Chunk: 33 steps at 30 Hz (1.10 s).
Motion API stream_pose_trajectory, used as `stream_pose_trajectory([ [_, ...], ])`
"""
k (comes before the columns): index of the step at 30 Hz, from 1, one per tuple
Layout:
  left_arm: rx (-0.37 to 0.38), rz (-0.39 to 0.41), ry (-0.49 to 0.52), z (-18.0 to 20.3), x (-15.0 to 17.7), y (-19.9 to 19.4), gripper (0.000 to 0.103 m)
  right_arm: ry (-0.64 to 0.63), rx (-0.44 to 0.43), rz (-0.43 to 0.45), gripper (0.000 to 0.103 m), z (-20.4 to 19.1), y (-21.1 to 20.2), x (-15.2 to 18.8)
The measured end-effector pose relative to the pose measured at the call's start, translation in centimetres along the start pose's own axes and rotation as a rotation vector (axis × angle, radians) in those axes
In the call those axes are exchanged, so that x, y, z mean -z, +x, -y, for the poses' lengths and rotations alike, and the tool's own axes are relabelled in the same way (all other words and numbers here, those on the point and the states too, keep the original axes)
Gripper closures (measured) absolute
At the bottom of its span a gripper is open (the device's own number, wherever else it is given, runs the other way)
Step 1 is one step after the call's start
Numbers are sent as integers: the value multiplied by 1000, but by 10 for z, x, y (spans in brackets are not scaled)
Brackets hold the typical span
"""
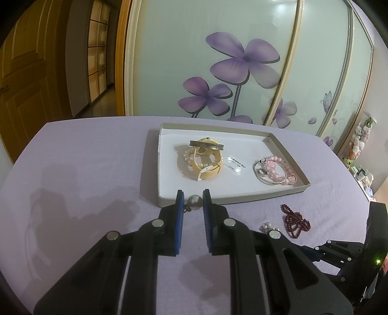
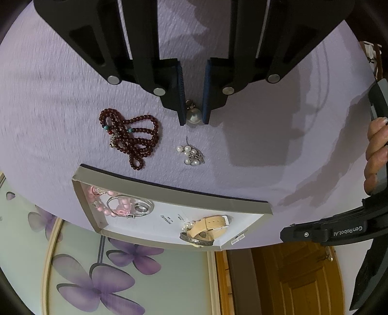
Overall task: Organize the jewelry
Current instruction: 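Carry both pearl earrings into the white tray and open both tools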
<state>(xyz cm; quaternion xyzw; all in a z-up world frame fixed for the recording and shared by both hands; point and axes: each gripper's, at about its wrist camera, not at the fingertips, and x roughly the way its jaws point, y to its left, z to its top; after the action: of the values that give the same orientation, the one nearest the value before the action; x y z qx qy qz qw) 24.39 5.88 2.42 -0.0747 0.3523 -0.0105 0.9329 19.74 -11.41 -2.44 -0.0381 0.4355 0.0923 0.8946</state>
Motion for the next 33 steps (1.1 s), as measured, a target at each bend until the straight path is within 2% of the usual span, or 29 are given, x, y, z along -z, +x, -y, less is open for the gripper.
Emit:
stream_pose_trajectory([
  [5, -2, 3, 0, 0, -1, 0, 87, 17, -5, 64, 89, 5, -18, -5],
  [10, 1, 9, -1, 3, -8, 5, 87, 36, 41, 156, 89, 22, -40, -20],
  [19, 41, 18, -5, 12, -43, 36, 87, 54, 95, 259, 89, 48, -48, -61],
  [27, 52, -10, 6, 17, -66, 84, 87, 57, 99, 276, 89, 63, -19, -91],
  [33, 58, -19, 31, 19, -71, 103, 87, 51, 88, 256, 89, 65, 0, -97],
])
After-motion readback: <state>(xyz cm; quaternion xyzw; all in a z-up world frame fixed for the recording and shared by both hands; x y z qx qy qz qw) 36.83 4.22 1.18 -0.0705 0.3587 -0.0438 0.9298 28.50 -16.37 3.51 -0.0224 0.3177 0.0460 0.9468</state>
